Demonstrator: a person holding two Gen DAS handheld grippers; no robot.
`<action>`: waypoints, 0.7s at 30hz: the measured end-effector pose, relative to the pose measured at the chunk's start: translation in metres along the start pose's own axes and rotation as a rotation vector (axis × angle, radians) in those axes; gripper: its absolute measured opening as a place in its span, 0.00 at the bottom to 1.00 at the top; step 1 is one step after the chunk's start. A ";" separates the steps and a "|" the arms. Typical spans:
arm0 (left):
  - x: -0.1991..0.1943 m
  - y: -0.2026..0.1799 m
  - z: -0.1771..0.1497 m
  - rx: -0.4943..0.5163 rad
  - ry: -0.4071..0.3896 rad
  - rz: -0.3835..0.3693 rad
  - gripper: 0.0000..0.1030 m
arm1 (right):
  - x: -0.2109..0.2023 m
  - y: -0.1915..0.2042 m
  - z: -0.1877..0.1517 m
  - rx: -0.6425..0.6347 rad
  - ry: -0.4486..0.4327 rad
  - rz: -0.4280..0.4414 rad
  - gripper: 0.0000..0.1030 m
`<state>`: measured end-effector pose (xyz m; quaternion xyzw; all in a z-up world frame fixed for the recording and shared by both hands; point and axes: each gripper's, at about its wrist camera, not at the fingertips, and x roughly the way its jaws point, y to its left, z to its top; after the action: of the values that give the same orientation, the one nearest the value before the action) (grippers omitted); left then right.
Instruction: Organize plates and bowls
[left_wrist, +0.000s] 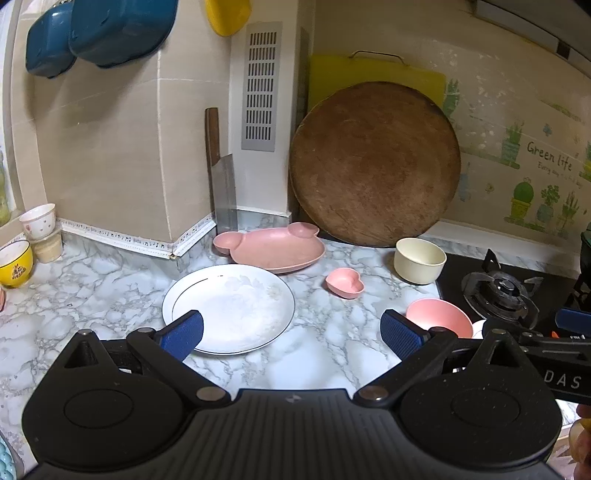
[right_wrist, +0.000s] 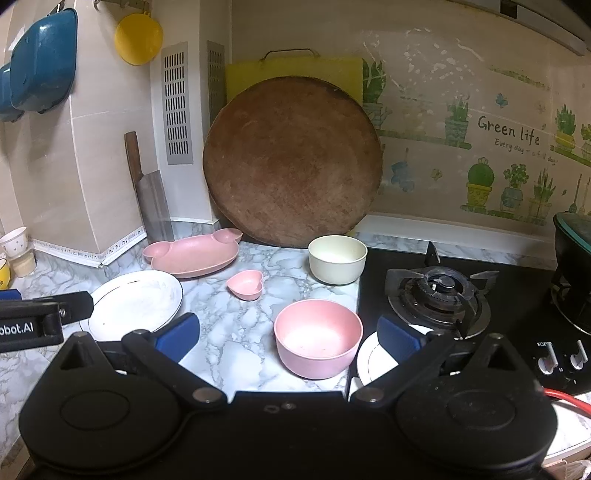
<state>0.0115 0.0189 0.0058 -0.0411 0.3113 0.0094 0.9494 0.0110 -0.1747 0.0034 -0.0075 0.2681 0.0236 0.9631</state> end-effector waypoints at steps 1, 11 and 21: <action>0.001 0.001 -0.001 0.002 -0.006 0.004 1.00 | 0.001 0.001 0.001 0.000 0.002 0.000 1.00; 0.014 0.019 0.000 0.000 -0.002 0.012 1.00 | 0.018 0.020 0.004 -0.005 0.014 0.031 1.00; 0.042 0.061 0.017 -0.027 -0.022 0.035 1.00 | 0.052 0.051 0.025 -0.004 -0.023 0.134 1.00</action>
<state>0.0527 0.0806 -0.0104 -0.0484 0.3013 0.0306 0.9518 0.0661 -0.1211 -0.0025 0.0087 0.2569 0.0886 0.9623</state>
